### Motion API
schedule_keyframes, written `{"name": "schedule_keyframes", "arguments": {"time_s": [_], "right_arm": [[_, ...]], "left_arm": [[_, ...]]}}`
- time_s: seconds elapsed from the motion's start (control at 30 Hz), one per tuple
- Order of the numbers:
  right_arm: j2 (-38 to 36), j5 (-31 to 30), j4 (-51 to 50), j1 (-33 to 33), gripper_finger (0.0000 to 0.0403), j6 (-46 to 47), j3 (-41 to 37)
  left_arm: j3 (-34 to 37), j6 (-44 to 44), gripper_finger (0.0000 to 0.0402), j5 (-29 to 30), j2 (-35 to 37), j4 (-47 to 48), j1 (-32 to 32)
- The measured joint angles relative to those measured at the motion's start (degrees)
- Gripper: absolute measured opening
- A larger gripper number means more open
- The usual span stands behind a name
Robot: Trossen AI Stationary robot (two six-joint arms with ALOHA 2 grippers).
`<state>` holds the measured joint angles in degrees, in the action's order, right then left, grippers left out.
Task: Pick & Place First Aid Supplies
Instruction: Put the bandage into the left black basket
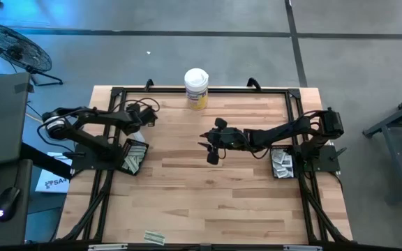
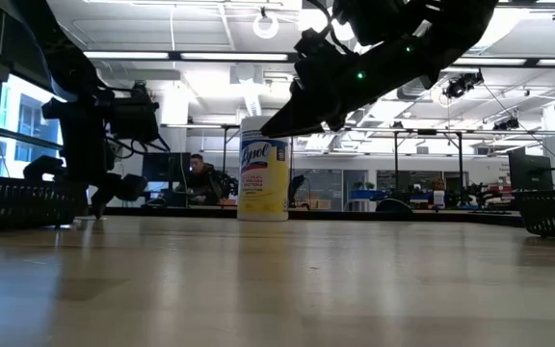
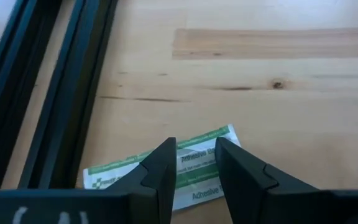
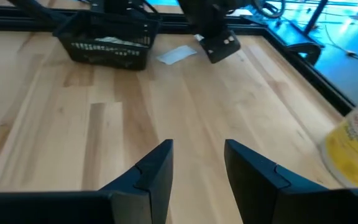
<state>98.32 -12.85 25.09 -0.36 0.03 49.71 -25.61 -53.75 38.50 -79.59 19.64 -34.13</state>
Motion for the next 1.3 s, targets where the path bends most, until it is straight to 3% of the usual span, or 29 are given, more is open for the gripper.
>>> {"name": "schedule_keyframes", "arguments": {"time_s": [0.33,0.57,0.87,0.97,1.17,1.3], "right_arm": [[7.36,1.89,5.44,0.02,0.0138,2.25,0.0],[13.39,9.22,13.81,0.02,0.0138,4.87,0.0],[13.42,9.4,13.72,0.02,0.0138,4.5,0.02],[13.42,9.42,13.76,0.02,0.0138,4.51,0.02],[13.42,9.42,13.56,0.12,0.0138,6.05,0.04],[13.42,9.39,13.3,0.77,0.0138,6.15,0.04]], "left_arm": [[-0.59,4.46,0.0112,0.8,4.58,-4.54,0.0],[-0.59,4.0,0.0112,0.66,-0.81,-6.94,0.0],[-0.74,2.47,0.0111,1.33,-6.78,-10.72,0.07],[-0.76,2.34,0.0093,1.07,-6.8,-10.15,0.55],[-0.78,0.95,0.0011,0.41,-6.74,-9.64,2.42],[-0.76,0.88,0.0012,0.01,-6.71,-9.44,2.73]]}}
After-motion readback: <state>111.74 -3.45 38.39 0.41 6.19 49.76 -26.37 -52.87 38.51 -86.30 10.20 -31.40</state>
